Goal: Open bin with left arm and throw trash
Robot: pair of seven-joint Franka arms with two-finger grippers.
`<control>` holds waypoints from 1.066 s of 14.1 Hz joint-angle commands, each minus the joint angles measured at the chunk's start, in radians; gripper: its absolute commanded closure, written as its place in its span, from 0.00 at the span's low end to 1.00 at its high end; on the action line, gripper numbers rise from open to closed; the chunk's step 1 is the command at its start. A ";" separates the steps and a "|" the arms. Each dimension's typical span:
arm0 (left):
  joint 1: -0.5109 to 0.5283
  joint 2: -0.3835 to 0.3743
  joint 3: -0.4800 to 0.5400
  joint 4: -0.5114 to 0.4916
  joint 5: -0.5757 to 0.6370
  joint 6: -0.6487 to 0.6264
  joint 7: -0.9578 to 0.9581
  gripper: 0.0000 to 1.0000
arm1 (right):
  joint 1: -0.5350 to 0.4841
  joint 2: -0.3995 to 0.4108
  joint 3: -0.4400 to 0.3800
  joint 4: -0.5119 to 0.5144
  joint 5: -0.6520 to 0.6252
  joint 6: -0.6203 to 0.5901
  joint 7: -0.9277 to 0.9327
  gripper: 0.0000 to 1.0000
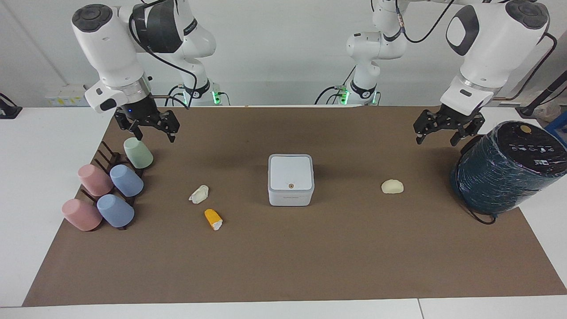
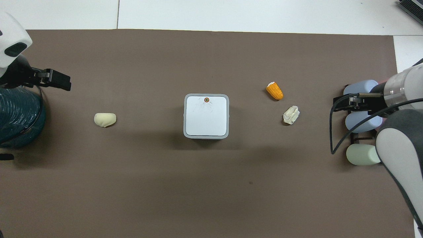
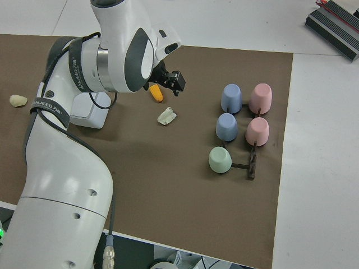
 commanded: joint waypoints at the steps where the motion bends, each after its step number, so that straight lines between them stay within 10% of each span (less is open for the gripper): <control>1: -0.009 -0.034 0.004 -0.047 0.023 0.021 0.002 0.00 | -0.002 -0.010 0.002 -0.002 -0.020 0.008 -0.024 0.00; 11: -0.071 -0.049 0.001 -0.076 0.023 0.007 -0.007 0.00 | -0.016 -0.012 0.002 -0.005 -0.003 0.007 -0.018 0.00; 15: -0.173 -0.081 0.000 -0.145 0.023 0.007 -0.137 0.76 | -0.008 -0.013 0.002 -0.011 -0.003 0.010 -0.015 0.00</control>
